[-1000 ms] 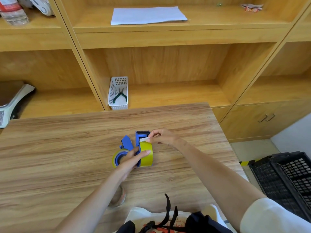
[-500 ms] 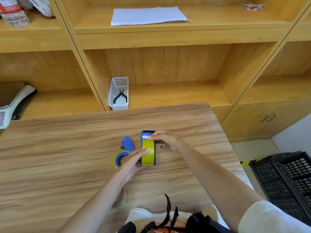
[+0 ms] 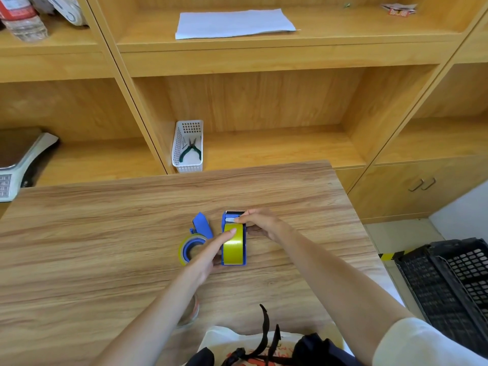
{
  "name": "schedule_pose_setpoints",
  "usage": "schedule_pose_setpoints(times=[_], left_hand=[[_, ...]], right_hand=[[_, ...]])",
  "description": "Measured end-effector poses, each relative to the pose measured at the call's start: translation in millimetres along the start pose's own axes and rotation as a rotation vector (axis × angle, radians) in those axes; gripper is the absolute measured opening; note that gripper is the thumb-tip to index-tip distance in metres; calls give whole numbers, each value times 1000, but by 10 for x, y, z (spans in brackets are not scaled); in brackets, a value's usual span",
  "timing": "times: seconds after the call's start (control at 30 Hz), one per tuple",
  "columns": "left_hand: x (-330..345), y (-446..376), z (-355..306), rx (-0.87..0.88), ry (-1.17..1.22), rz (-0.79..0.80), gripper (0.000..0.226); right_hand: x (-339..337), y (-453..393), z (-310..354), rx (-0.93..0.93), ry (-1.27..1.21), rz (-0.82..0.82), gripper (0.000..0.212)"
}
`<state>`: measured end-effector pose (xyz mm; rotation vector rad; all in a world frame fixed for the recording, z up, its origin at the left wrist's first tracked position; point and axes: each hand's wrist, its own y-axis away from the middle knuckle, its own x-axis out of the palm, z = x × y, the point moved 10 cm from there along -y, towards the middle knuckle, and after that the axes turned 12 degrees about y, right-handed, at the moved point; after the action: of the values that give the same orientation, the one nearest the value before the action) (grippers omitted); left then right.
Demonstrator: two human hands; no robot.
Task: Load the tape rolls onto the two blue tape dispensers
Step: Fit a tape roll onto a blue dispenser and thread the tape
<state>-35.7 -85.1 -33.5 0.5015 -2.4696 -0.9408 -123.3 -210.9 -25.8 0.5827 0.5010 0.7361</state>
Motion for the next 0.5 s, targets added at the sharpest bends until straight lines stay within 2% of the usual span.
schedule_pose_setpoints(times=[0.1,0.2,0.3,0.37,0.43,0.5], left_hand=[[-9,-17,-2,15,35,-14,105],[-11,-44,7,4,65,-34,105],[-4,-65,6,1,80,-44,106],[-24,-73,0,1,79,-60,108],[17,-10,-38,3,71,-56,108],[56,78,-69,5,51,-63,95]], right_hand=[[-9,4,2,22,-1,-24,15],[-34,2,-22,52,-11,-66,13],[-50,0,-77,77,-33,-94,24],[-49,17,-104,89,-48,-100,22],[-56,40,-128,105,-52,-112,18],[-58,67,-126,111,-59,-117,21]])
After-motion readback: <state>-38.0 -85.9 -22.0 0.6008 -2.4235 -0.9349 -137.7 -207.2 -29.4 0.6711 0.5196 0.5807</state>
